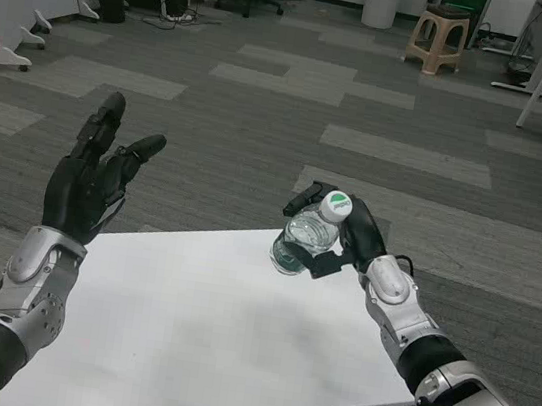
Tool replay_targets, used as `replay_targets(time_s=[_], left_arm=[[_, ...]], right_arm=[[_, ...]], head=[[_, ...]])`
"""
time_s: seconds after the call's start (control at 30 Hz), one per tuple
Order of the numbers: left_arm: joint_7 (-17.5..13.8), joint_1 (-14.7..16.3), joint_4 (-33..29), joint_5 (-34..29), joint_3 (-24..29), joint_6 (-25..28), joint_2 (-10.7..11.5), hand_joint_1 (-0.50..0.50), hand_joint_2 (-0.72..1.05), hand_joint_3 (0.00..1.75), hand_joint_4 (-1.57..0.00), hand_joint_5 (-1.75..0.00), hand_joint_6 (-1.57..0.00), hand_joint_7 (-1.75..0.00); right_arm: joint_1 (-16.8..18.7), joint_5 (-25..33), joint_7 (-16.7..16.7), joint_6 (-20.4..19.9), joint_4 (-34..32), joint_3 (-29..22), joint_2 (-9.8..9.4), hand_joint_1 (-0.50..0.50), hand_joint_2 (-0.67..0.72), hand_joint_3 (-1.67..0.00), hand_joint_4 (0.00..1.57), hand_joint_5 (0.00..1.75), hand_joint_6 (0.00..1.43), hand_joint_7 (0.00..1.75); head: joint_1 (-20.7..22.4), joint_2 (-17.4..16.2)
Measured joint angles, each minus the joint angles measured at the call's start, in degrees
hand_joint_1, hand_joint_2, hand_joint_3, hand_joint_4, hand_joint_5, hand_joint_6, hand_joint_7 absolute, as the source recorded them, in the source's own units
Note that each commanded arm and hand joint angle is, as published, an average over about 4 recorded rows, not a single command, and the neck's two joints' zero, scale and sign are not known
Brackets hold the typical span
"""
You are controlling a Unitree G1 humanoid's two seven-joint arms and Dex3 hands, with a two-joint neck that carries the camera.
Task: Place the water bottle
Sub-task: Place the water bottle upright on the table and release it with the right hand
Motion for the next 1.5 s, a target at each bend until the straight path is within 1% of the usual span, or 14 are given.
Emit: replay_targets(time_s=[0.1,0.2,0.33,0.47,0.57,0.6,0.7,0.77,0.93,1.1,1.23,1.37,1.43,1.5], left_arm=[[0.0,0.0,0.0,0.0,0.0,0.0,0.0,-0.50,1.05,0.35,0.00,-0.82,0.00,0.00],[0.0,0.0,-0.1,0.0,0.0,0.0,0.0,-0.50,0.98,0.35,0.00,-0.82,0.00,0.00],[0.0,0.0,-0.1,0.0,0.0,0.0,0.0,-0.49,1.05,0.35,0.00,-0.85,0.00,0.00],[0.0,0.0,-0.1,0.0,0.0,0.0,0.0,-0.49,1.05,0.35,0.00,-0.82,0.00,0.00],[0.0,0.0,-0.1,0.0,0.0,0.0,0.0,-0.50,1.00,0.35,0.00,-0.90,0.00,0.00],[0.0,0.0,-0.1,0.0,0.0,0.0,0.0,-0.50,1.00,0.35,0.00,-0.90,0.00,0.00],[0.0,0.0,-0.1,0.0,0.0,0.0,0.0,-0.50,1.05,0.35,0.00,-0.82,0.00,0.00],[0.0,0.0,-0.1,0.0,0.0,0.0,0.0,-0.50,1.00,0.35,0.00,-0.82,0.00,0.00],[0.0,0.0,-0.1,0.0,0.0,0.0,0.0,-0.50,1.05,0.35,0.00,-0.82,0.00,0.00],[0.0,0.0,-0.1,0.0,0.0,0.0,0.0,-0.50,1.03,0.35,0.00,-0.82,0.00,0.00],[0.0,0.0,0.0,0.0,0.0,0.0,0.0,-0.50,0.96,0.35,0.00,-0.82,0.00,0.00],[0.0,-0.1,0.1,0.0,0.0,0.0,0.0,-0.50,1.05,0.35,0.00,-0.82,0.00,0.00],[0.0,-0.2,0.1,0.0,0.0,0.0,0.0,-0.50,1.05,0.35,0.00,-0.82,0.00,0.00],[0.0,-0.3,0.2,0.0,0.0,0.0,0.0,-0.50,1.00,0.35,0.00,-0.82,0.00,0.00]], right_arm=[[0.0,0.0,0.0,0.0,-0.3,0.0,-0.07,-0.42,-0.60,-1.59,1.48,1.65,1.26,1.61],[0.0,0.0,0.0,0.0,-0.7,0.0,-0.17,-0.42,-0.60,-1.59,1.48,1.65,1.26,1.61],[0.0,0.0,0.0,0.0,-0.7,0.0,-0.20,-0.42,-0.60,-1.59,1.47,1.65,1.26,1.61],[0.0,0.0,0.0,0.0,-0.7,0.0,-0.21,-0.42,-0.60,-1.59,1.48,1.65,1.26,1.61],[0.0,0.0,0.0,0.0,-0.7,0.0,-0.22,-0.42,-0.60,-1.59,1.48,1.65,1.26,1.61],[0.0,0.0,0.0,0.0,-0.7,0.0,-0.22,-0.42,-0.60,-1.59,1.48,1.65,1.26,1.61],[0.0,0.0,0.0,0.0,-0.7,0.0,-0.22,-0.42,-0.60,-1.59,1.48,1.65,1.26,1.61],[0.0,0.0,0.0,0.0,-0.7,0.0,-0.22,-0.42,-0.60,-1.59,1.48,1.65,1.26,1.61],[0.0,0.0,0.0,0.0,-0.7,-0.1,-0.22,-0.42,-0.60,-1.59,1.46,1.65,1.26,1.61],[0.0,0.0,0.1,0.0,-0.4,-2.1,-0.44,-0.42,-0.60,-1.59,1.46,1.65,1.26,1.61],[0.0,0.0,0.1,0.0,1.2,-3.9,-0.75,-0.42,-0.60,-1.59,1.46,1.65,1.26,1.61],[0.0,0.0,0.1,0.0,2.3,-5.3,-0.93,-0.42,-0.60,-1.59,1.46,1.65,1.26,1.61],[0.0,0.0,0.0,0.0,2.7,-5.7,-1.02,-0.42,-0.60,-1.59,1.46,1.65,1.26,1.61],[0.0,0.0,0.0,0.0,3.0,-6.0,-1.10,-0.42,-0.60,-1.59,1.46,1.65,1.26,1.61]], head=[[-0.1,-0.1],[-0.1,-0.2],[-0.1,-0.2],[0.0,-0.3],[0.0,-0.3],[0.0,-0.4],[0.0,-0.5],[0.0,-0.6],[0.0,-0.7],[0.2,-0.8],[0.1,-1.0],[-0.1,-1.2],[-0.1,-1.3],[0.0,-1.3]])
